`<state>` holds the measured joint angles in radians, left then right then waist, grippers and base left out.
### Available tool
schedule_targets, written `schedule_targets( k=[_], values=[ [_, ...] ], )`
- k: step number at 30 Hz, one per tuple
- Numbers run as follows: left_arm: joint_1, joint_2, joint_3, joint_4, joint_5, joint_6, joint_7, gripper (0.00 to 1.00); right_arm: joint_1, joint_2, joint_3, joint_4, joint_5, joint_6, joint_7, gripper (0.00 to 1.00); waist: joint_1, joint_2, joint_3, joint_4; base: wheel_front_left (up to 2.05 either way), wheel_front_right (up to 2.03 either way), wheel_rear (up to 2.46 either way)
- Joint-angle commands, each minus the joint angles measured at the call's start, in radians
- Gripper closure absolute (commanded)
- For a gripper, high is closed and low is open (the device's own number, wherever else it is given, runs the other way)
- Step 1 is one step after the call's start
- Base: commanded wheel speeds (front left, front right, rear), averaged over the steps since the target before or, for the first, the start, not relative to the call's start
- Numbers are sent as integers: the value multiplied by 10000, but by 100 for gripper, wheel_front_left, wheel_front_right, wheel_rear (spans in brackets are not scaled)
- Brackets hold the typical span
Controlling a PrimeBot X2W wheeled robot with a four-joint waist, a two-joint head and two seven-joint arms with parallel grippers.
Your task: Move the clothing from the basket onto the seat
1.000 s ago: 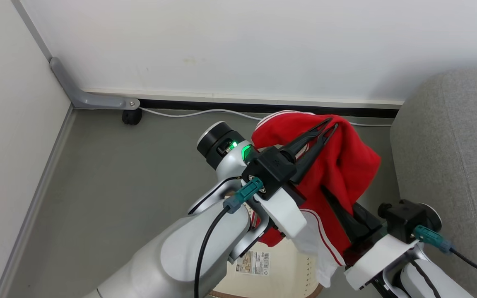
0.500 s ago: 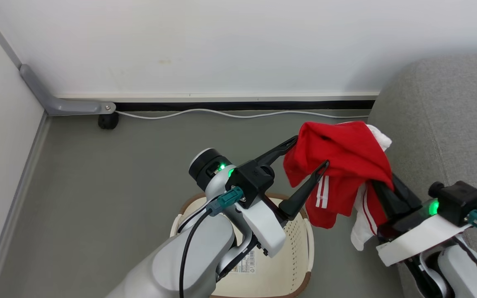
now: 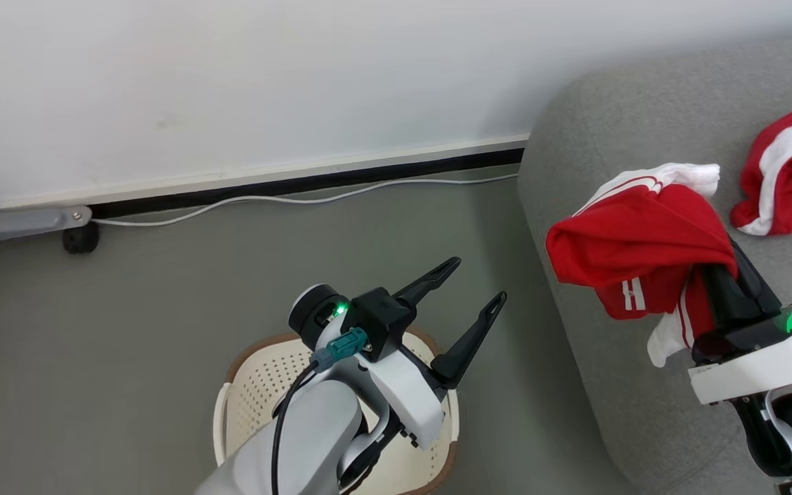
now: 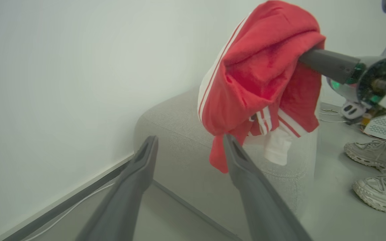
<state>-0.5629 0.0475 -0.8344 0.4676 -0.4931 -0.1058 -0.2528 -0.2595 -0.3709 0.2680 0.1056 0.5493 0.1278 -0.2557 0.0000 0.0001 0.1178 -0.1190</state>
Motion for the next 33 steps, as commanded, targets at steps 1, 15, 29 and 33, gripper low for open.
schedule_targets(
  k=[1,15,29,33],
  values=[
    [-12,48,386,-165,84,-84,-88,0,39,-161,-33,-332,63,29,-61,100,0,-1,-85,-552,0,0,0],
    [726,30,777,-409,-15,-228,-89,0,83,51,-829,-370,138,29,-61,100,0,-1,-312,-2766,0,0,0],
    [914,29,890,-590,144,-247,-89,0,811,0,-1732,-648,256,29,-61,100,0,-1,-362,-4056,0,0,0],
    [868,28,895,-625,263,-248,-89,0,837,-304,-2073,-704,209,29,-61,100,0,-1,-55,-4084,0,0,0]
  ],
)
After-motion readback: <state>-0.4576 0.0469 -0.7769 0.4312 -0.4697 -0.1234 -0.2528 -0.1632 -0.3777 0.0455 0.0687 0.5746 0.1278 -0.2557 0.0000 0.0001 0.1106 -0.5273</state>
